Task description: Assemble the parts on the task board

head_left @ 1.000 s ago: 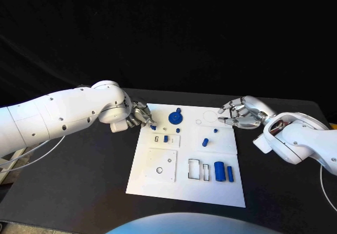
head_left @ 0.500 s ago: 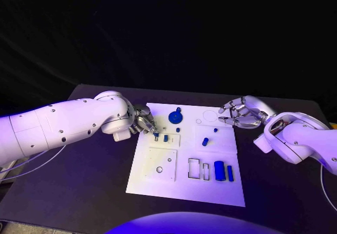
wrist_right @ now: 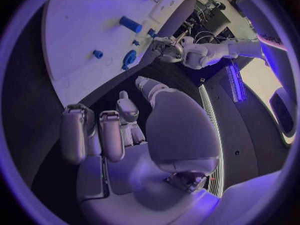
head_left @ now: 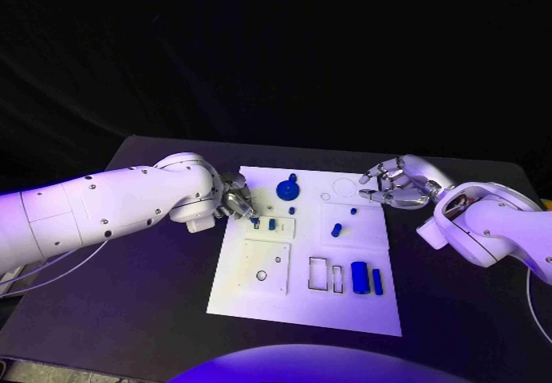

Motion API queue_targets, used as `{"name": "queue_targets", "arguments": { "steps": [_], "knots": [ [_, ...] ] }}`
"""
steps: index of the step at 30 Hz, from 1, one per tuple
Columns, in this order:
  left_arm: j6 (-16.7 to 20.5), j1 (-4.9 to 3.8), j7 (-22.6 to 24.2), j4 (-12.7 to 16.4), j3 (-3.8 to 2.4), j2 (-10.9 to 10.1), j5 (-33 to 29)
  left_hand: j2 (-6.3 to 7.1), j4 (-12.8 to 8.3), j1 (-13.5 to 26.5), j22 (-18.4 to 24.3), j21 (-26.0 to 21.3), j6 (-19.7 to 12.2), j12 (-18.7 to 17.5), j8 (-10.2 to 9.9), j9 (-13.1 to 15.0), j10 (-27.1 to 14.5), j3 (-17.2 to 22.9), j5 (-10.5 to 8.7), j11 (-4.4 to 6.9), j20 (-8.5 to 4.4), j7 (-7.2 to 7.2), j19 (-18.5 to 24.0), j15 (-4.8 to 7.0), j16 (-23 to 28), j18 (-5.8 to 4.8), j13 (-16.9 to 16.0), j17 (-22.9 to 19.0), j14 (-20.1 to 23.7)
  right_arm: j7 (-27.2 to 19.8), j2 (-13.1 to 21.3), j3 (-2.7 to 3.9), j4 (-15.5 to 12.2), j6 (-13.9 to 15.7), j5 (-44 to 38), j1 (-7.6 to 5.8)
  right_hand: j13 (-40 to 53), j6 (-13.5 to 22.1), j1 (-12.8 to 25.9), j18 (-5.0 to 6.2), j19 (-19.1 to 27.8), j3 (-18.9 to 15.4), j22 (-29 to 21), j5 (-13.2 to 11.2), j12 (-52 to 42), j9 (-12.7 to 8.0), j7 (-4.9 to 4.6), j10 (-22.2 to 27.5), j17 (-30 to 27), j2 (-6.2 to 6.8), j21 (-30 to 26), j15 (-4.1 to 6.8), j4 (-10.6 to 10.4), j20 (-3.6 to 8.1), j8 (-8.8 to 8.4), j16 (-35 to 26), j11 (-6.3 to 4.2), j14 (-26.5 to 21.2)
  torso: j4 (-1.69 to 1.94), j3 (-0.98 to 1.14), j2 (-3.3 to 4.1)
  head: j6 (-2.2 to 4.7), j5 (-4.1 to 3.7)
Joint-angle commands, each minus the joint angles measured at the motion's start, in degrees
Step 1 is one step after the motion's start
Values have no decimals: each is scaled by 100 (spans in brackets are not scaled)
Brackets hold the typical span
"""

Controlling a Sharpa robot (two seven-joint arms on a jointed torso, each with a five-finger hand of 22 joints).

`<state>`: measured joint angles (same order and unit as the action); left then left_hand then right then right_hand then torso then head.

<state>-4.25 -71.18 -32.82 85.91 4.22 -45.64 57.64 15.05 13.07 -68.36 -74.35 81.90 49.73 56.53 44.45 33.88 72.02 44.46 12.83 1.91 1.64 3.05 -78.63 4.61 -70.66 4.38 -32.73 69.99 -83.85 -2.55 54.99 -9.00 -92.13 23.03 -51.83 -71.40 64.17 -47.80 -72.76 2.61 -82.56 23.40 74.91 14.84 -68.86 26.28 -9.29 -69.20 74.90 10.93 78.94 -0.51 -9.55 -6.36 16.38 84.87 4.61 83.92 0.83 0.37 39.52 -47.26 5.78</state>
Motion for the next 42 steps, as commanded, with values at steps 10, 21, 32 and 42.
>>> {"name": "queue_targets", "arguments": {
  "steps": [10, 21, 32, 42],
  "knots": [
    [-266, 16, -101, 53, 4, 32, 243, -1, -873, 95, 15, 14, 91, -55, 61, 689, 25, 953, 41, 7, 2, -72, -12, 49, -8, -61, 51, 5, -81, -13, -3, 0, -5, -25, -32, 4, -6, 31, 28, 47, 22, 4, 702, -5, 25, 6, -12, 24, 369, -21, -36, 24, -42, -4, 25, -38, -8, 328, 1, 0, -6, -22, 9],
    [-414, 21, -78, 86, 4, 31, 273, 28, -920, 154, 14, 15, 102, -100, 129, 748, 22, 1067, 82, 21, -11, -86, -5, 62, -7, -60, 122, 6, -82, -9, 2, 0, -6, -29, -32, 4, -15, 32, 26, 44, 15, -3, 707, 9, 30, 9, -10, 28, 375, -21, -33, 26, -53, -1, 37, -38, -10, 331, 0, -1, -2, -30, 6],
    [-507, 24, -55, 114, 3, 31, 295, 48, -947, 176, 8, 19, 101, -106, 158, 779, 28, 1125, 85, 26, -17, -91, -5, 67, -4, -61, 133, 4, -81, -10, 1, 0, -4, -32, -32, 5, -15, 32, 26, 44, 15, -3, 707, 9, 30, 9, -10, 28, 375, -21, -33, 26, -53, -1, 37, -38, -10, 331, 0, -3, -1, -42, 4],
    [-543, 25, -47, 92, 2, 31, 353, 57, -961, 182, 9, 19, 100, -117, 168, 790, 27, 1146, 84, 28, -19, -93, -4, 69, -3, -60, 154, 4, -81, -10, 4, 0, -5, -30, -32, 5, -15, 32, 26, 44, 15, -3, 707, 9, 30, 9, -10, 28, 375, -21, -33, 26, -53, -1, 37, -38, -10, 331, 0, -4, -5, -41, 5]
  ]
}}
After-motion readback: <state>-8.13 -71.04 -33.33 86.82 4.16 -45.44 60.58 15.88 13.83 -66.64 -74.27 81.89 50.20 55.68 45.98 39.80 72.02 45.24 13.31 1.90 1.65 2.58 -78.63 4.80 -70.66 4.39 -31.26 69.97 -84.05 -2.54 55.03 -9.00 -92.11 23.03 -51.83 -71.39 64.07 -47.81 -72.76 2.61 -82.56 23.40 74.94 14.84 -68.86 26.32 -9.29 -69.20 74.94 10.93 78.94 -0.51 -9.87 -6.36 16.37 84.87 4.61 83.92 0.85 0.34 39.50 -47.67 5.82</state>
